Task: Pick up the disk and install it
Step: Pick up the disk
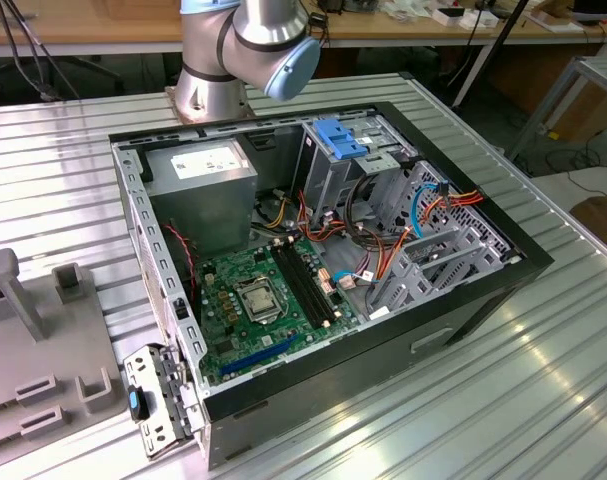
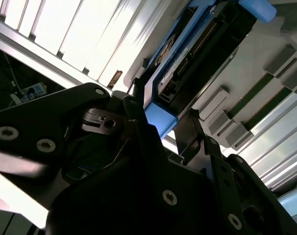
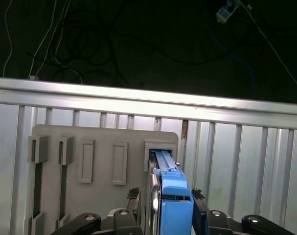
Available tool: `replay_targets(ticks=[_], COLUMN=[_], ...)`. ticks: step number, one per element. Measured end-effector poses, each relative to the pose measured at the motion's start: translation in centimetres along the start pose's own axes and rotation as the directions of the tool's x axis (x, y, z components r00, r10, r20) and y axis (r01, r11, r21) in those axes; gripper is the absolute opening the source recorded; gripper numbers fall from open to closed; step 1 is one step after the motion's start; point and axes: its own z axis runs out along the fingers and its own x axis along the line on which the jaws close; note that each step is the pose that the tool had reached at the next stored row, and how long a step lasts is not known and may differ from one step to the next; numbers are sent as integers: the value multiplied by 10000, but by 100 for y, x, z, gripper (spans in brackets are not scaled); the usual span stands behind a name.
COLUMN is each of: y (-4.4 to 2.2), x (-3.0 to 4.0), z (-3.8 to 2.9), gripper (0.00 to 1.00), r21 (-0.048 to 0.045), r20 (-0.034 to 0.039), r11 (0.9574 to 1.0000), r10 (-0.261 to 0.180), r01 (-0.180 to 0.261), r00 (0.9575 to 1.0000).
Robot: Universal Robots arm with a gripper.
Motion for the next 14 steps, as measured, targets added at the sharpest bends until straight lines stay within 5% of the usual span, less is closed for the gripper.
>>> replay_targets(ticks=[4, 7, 14], y=[1, 1, 1], x=[0, 0, 0], z=[4, 4, 6], gripper=[50, 38, 38], r21=[2, 1, 2], r20=[-1, -1, -1], r11=[10000, 10000, 10000], r10=[52, 54, 65], r01=[-52, -54, -65], r00=[10000, 10000, 10000])
